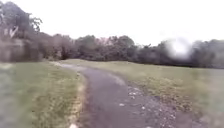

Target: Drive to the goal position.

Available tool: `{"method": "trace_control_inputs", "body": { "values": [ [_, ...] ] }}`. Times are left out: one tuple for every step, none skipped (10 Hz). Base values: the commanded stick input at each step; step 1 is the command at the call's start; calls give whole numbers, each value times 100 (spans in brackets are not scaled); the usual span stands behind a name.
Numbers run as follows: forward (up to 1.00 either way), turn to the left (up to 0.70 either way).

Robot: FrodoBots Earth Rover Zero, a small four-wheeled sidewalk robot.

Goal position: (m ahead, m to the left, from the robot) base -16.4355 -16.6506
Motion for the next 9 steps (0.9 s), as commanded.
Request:
{"method": "trace_control_inputs", "body": {
  "values": [
    [70, -31],
    [70, -31],
    [70, -31],
    [70, -31],
    [70, -31],
    [70, -31],
    [70, -31],
    [70, -31],
    [70, -31]
  ]
}}
